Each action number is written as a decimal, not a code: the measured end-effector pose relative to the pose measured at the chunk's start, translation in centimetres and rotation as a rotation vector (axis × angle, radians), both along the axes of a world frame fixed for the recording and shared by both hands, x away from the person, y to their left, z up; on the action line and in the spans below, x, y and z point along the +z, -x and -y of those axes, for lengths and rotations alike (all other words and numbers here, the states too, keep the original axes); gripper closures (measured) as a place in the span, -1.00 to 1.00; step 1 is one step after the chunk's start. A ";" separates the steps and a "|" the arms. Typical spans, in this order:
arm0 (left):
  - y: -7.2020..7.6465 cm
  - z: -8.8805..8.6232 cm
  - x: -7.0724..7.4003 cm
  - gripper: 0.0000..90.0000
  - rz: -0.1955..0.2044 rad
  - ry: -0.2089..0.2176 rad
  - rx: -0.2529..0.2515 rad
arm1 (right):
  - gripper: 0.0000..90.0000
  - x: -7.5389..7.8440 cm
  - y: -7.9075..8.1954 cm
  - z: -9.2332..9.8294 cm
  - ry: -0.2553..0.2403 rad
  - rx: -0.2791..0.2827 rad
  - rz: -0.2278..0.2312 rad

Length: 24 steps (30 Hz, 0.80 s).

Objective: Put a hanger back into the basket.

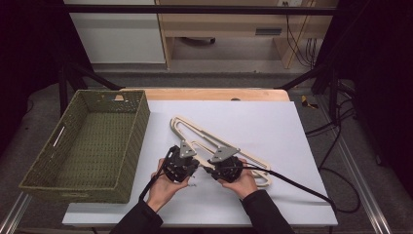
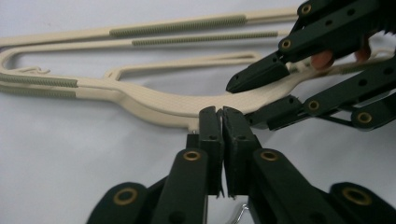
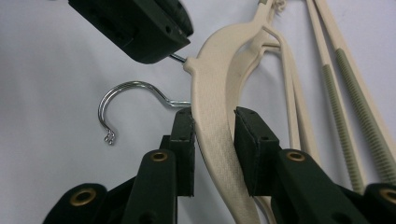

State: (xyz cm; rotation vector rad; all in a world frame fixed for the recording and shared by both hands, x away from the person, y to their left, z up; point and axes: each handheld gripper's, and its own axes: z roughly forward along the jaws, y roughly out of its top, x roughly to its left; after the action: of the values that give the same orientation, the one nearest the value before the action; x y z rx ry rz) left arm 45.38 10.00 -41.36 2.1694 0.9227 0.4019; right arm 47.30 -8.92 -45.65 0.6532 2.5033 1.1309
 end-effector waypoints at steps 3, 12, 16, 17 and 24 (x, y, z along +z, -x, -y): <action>0.3 -1.1 1.3 0.61 0.044 0.064 -0.013 | 0.58 0.3 0.1 0.2 0.000 -0.004 0.010; 0.7 -4.6 4.6 -0.38 0.163 0.207 0.011 | 0.63 1.4 0.4 0.8 0.002 -0.007 0.046; 0.7 -5.7 4.8 -0.63 0.194 0.234 0.023 | 0.68 2.2 0.5 1.3 0.001 -0.011 0.059; 0.7 -5.9 4.9 -0.67 0.200 0.240 0.031 | 0.69 2.4 0.6 1.4 0.002 -0.014 0.063; 1.0 -6.8 5.1 -0.71 0.236 0.247 0.026 | 0.78 3.4 0.8 2.3 0.002 -0.034 0.117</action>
State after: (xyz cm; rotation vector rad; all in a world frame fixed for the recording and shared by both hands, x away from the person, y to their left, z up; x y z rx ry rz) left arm 44.34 16.82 -36.24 1.8435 0.8221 0.5162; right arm 46.46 -11.20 -42.20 0.6089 2.3862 1.1215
